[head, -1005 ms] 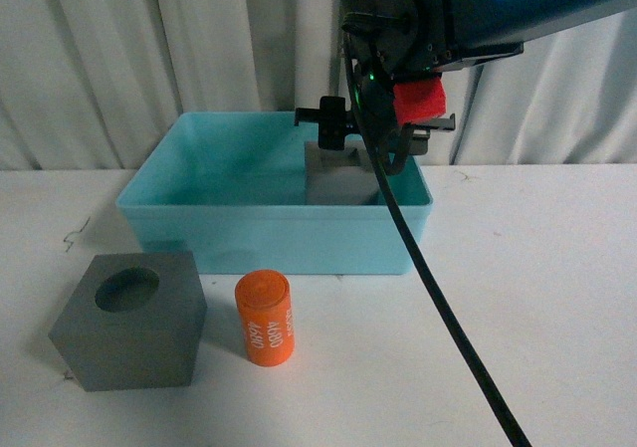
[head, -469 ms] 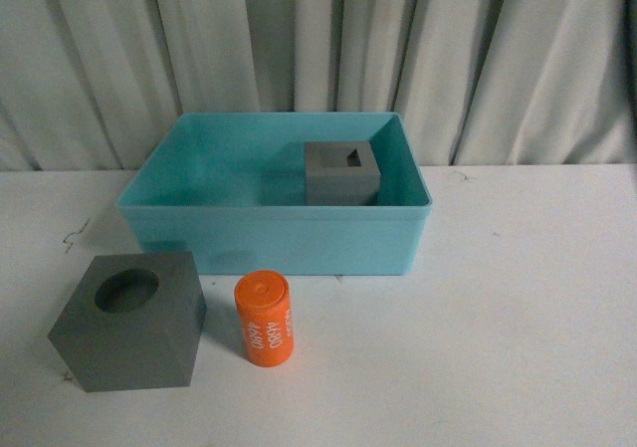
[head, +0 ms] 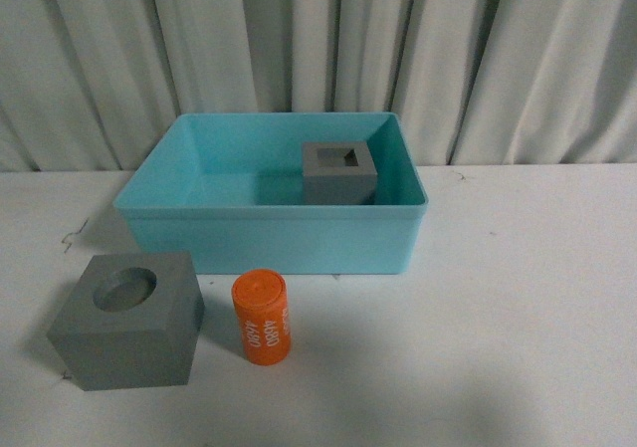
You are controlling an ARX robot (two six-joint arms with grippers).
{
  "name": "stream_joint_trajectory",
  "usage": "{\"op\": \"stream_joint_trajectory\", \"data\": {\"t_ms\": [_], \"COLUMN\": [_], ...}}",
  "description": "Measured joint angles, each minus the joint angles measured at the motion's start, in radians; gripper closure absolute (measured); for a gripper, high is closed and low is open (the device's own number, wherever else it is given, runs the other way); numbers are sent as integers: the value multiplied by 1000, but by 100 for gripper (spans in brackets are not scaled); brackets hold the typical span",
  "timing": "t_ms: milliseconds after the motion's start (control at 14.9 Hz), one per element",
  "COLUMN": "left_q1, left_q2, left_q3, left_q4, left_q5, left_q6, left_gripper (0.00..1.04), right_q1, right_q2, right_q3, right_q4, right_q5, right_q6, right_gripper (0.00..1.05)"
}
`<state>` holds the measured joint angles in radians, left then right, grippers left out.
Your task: Place gray and orange parts in blue box
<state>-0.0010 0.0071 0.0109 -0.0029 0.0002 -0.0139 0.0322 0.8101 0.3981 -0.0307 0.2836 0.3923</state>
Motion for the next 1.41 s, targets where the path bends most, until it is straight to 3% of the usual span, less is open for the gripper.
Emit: {"op": "stream_joint_trajectory", "data": {"t_ms": [67,201,268,536,603,871,1407], "left_q1": [0,0,0,0,0,0,0], "left_q2": [0,0,0,0,0,0,0], "left_q3": [0,0,0,0,0,0,0], "left_q4": [0,0,0,0,0,0,0], "left_q5": [0,0,0,0,0,0,0], "left_q6": [0,0,0,0,0,0,0], "left_gripper": [7,7,7,7,7,7,7], "right_q1": [-29,-32,-32,-32,-32,-32,-32], "right_q2": [2,-57,-89,-222,-259,-359,-594], "right_q3": [-93,-272,-276,-330,-340,-386,-386], "right_q4": [273,565,611,532,512,474,247], "right_q5": [-130,-280,-280,-280,-280,-281,-280], "right_q6": [-68,-271,-323,-375,-382,-386,-386], "right_gripper": [16,40,51,98,103,103,103]}}
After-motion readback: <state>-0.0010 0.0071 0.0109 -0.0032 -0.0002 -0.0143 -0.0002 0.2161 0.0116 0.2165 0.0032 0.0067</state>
